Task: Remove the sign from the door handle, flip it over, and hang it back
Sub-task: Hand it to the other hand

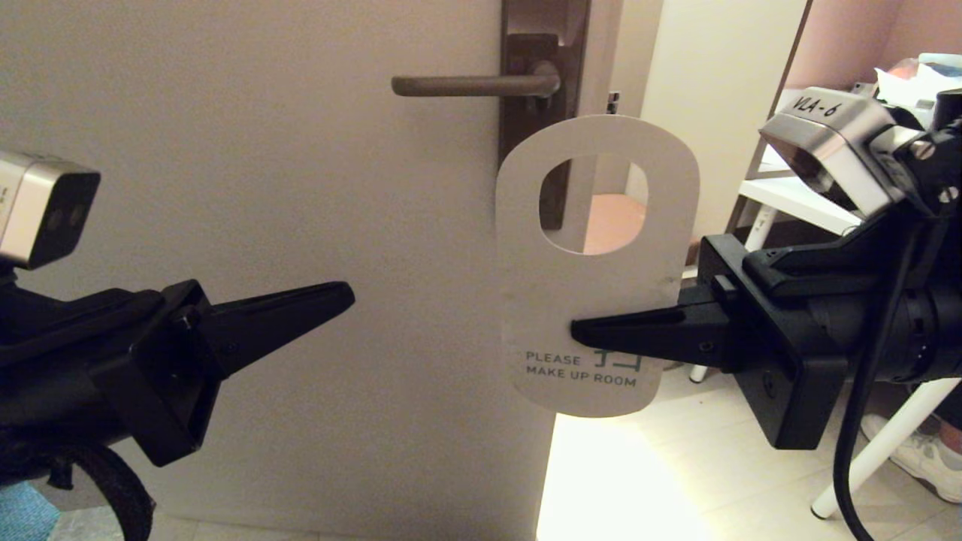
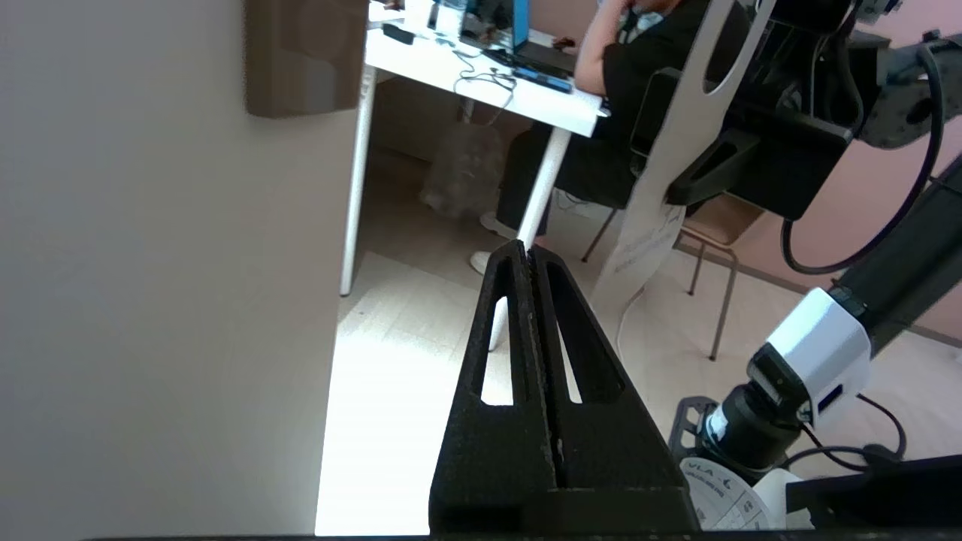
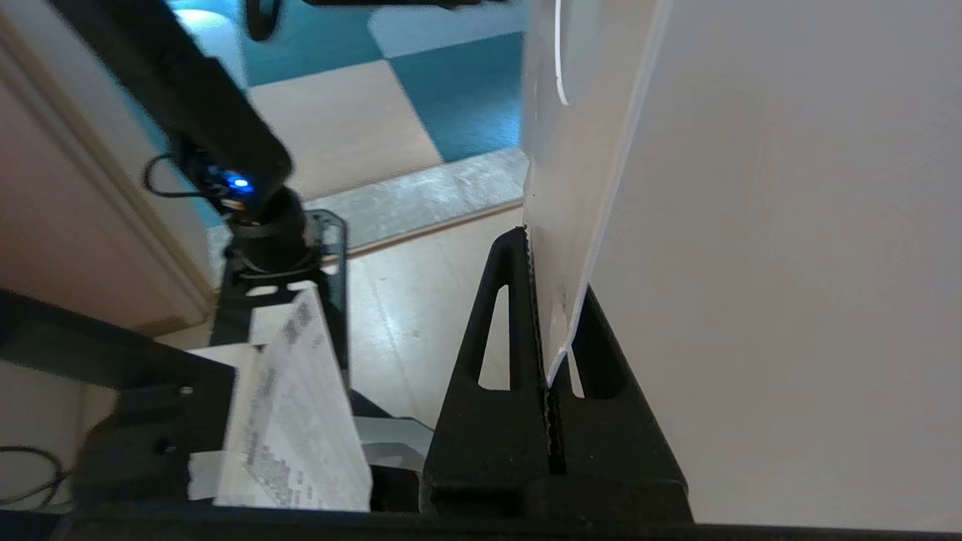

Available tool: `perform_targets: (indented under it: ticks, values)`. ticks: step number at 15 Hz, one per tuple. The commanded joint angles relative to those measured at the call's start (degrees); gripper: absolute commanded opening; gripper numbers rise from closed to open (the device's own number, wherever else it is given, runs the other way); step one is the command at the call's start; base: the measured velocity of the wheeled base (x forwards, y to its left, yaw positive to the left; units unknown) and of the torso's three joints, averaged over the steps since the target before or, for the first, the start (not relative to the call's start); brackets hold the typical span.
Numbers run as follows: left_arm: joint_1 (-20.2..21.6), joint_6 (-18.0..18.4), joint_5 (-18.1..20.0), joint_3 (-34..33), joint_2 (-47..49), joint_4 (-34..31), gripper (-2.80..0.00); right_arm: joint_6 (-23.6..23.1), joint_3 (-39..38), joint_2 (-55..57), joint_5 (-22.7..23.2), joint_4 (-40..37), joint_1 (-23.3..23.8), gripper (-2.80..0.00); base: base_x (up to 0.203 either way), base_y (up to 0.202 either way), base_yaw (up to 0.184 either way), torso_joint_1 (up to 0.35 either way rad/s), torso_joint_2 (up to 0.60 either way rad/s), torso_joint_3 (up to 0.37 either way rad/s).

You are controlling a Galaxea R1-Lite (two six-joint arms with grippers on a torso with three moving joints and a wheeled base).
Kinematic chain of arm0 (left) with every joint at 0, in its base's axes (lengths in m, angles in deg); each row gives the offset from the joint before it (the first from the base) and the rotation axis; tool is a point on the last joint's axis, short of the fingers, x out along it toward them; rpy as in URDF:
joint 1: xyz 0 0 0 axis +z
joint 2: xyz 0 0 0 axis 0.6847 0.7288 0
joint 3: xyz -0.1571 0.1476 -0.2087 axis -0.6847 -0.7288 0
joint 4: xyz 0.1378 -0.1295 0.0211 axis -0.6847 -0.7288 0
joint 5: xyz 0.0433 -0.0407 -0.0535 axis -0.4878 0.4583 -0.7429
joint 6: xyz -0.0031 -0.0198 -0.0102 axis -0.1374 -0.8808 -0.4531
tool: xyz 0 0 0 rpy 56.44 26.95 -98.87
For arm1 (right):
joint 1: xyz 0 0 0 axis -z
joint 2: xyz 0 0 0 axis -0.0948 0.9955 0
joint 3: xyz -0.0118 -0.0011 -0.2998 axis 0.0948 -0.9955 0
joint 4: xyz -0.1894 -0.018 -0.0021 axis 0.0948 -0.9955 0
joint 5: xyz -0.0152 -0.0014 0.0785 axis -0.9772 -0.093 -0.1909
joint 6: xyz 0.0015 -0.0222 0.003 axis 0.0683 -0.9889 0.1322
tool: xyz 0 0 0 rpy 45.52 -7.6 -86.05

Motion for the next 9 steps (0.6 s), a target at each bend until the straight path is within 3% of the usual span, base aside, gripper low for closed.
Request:
perform_targets:
  ticks: [1,9]
  values:
    - [-1.56,-0.13,0.13,-0.21,1.13,0.46,-2.80,-0.06,0.44,0.53,0.96,0.10,-0.17,-2.80,0.000,0.000,0.000,0.000,0.00,0.000]
    - [-5.38,-0.04,0.30,1.84,3.58,0.55,-2.80,-0.06,0.09,1.14,4.45,-0.16,-0.25,-2.80,0.000,0.000,0.000,0.000,0.00,0.000]
